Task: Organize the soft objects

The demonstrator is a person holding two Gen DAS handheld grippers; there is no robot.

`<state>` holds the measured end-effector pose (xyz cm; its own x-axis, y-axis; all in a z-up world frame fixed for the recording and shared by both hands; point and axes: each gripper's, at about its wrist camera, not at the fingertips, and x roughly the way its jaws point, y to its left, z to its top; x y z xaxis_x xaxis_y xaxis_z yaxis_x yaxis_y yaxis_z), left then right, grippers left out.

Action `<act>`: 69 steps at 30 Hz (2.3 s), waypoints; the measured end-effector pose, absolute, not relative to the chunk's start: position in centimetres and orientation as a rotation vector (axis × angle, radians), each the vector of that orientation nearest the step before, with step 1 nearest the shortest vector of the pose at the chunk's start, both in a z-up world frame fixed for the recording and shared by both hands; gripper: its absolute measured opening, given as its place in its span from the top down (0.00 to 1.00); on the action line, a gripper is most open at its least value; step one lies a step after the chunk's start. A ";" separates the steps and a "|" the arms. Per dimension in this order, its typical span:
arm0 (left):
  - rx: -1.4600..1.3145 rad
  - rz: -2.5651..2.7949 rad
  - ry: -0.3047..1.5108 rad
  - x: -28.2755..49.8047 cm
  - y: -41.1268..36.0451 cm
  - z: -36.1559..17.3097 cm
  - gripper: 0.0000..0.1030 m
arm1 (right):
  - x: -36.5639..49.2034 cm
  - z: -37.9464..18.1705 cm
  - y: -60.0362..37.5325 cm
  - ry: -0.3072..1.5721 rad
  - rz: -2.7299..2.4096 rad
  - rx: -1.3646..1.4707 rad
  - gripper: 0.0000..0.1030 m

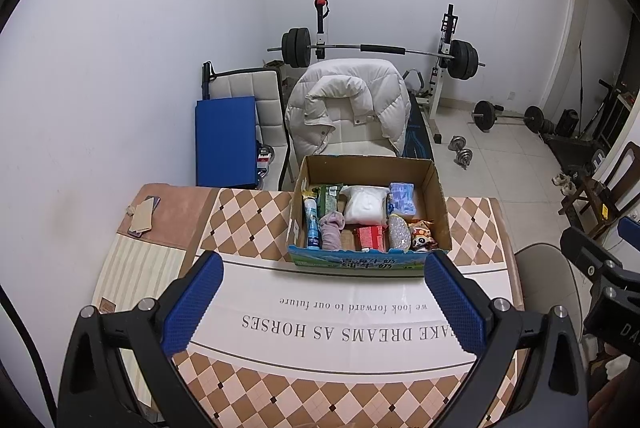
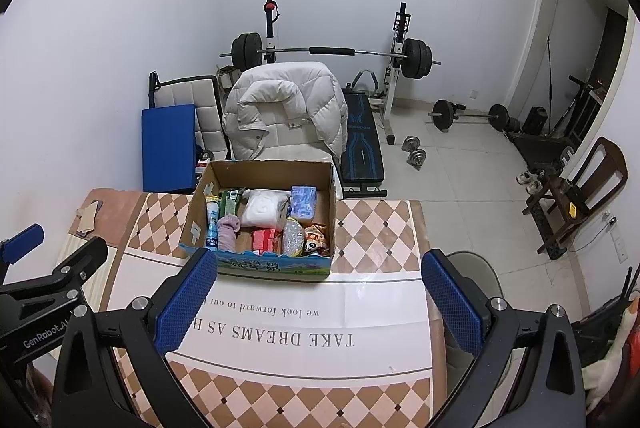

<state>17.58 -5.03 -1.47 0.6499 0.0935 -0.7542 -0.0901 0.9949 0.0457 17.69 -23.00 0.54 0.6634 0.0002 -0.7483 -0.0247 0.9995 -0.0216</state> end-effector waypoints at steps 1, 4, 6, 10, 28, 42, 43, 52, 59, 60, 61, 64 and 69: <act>0.003 0.105 0.857 17.6 -5.0 -1.4 0.00 | 17.7 0.5 -23.0 0.844 0.013 -0.034 0.00; 0.002 0.107 0.858 17.6 -5.0 -1.6 0.00 | 17.7 0.6 -22.9 0.844 0.015 -0.036 0.00; 0.000 0.106 0.856 17.6 -5.0 -1.7 0.00 | 17.8 0.6 -22.9 0.846 0.016 -0.036 0.00; 0.001 0.106 0.858 17.6 -4.9 -1.7 0.00 | 17.8 0.5 -22.9 0.844 0.010 -0.044 0.00; -0.014 0.108 0.862 17.6 -5.2 -2.7 0.00 | 17.7 0.0 -22.8 0.845 0.002 -0.052 0.00; -0.020 0.116 0.854 17.5 -5.2 -2.4 0.00 | 17.8 -0.2 -22.9 0.846 0.003 -0.054 0.00; -0.018 0.117 0.853 17.4 -5.3 -2.5 0.00 | 17.7 -0.1 -22.9 0.847 0.002 -0.052 0.00; -0.019 0.116 0.854 17.4 -5.3 -2.4 0.00 | 17.7 -0.1 -22.8 0.841 0.002 -0.053 0.00; -0.017 0.118 0.853 17.4 -5.2 -2.2 0.00 | 17.7 0.0 -22.6 0.841 0.003 -0.052 0.00; -0.019 0.119 0.855 17.5 -5.2 -2.3 0.00 | 17.7 0.0 -22.6 0.843 0.004 -0.051 0.00; -0.019 0.117 0.856 17.4 -5.3 -2.3 0.00 | 17.7 0.0 -22.7 0.843 0.006 -0.050 0.00; -0.020 0.118 0.852 17.4 -5.3 -2.2 0.00 | 17.7 0.0 -22.6 0.843 0.007 -0.049 0.00; -0.017 0.122 0.842 17.5 -5.1 -1.6 0.00 | 17.9 0.2 -22.4 0.835 0.005 -0.049 0.00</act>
